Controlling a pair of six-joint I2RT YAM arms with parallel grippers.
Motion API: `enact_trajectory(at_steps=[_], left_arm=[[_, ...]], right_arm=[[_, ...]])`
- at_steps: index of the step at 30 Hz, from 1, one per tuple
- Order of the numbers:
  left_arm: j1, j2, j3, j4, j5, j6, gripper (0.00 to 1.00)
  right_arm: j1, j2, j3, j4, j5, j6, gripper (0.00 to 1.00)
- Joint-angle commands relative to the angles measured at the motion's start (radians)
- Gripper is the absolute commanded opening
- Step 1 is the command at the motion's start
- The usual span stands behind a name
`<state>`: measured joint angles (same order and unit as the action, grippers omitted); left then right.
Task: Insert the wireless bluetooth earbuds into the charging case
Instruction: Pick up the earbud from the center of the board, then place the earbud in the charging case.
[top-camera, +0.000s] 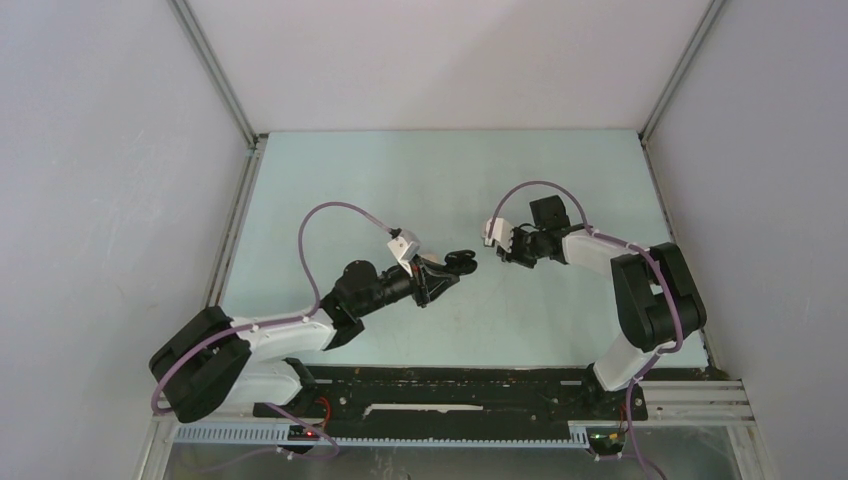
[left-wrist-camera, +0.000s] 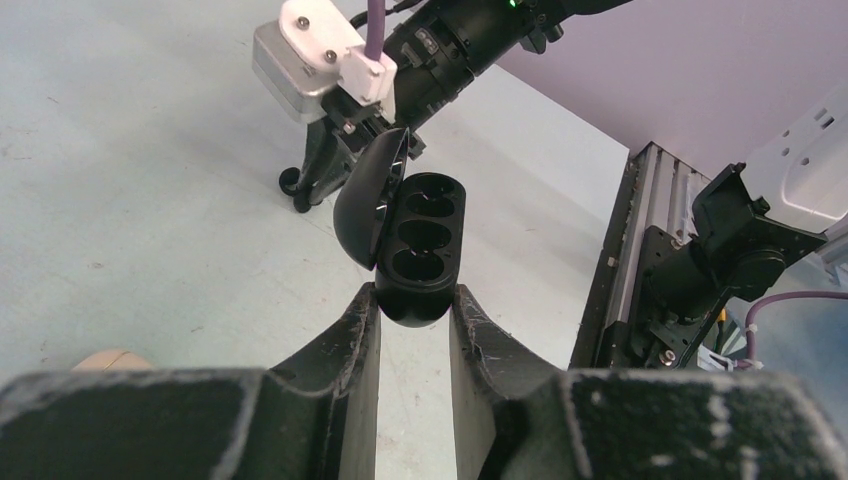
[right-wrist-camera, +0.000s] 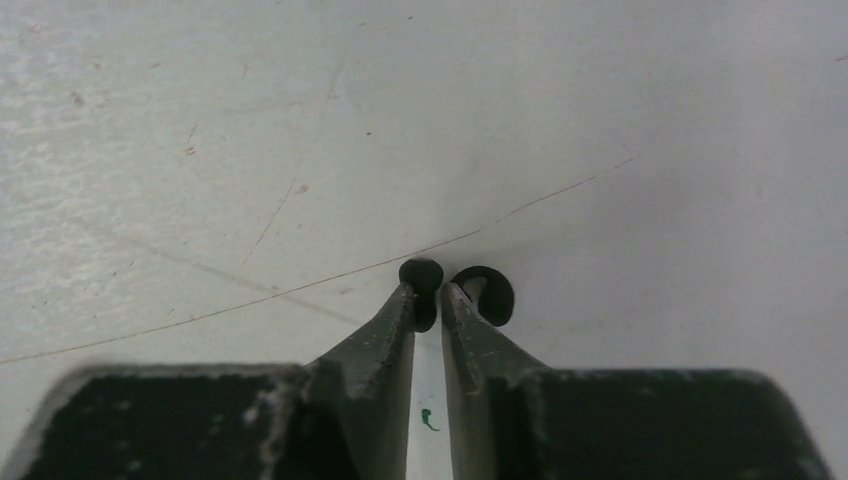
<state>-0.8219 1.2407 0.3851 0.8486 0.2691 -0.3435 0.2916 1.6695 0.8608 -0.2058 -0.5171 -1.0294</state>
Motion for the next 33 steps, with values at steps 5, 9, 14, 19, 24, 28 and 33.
enact_trajectory(at_steps=[5,9,14,19,24,28,33], left_arm=[[0.008,0.002,0.015,0.02,0.013,-0.015,0.0],[0.007,0.004,0.01,0.02,0.015,-0.014,0.0],[0.007,0.018,0.016,0.02,0.029,-0.014,0.0],[0.008,0.048,0.037,0.02,0.058,0.003,0.0],[0.009,0.111,0.064,0.05,0.127,0.028,0.0],[0.009,0.168,0.094,0.121,0.204,-0.016,0.0],[0.007,0.218,0.125,0.198,0.246,-0.071,0.0]], right_arm=[[0.003,-0.083,-0.001,0.055,-0.014,0.053,0.08],[-0.007,-0.155,0.0,-0.034,-0.028,0.045,0.04],[-0.061,-0.276,0.042,-0.221,-0.127,0.057,0.03],[-0.136,-0.333,0.209,-0.596,-0.368,0.02,0.02],[-0.095,-0.4,0.316,-0.822,-0.455,0.001,0.02],[-0.044,-0.461,0.324,-0.832,-0.454,0.058,0.02],[-0.031,-0.454,0.329,-0.821,-0.516,0.135,0.02]])
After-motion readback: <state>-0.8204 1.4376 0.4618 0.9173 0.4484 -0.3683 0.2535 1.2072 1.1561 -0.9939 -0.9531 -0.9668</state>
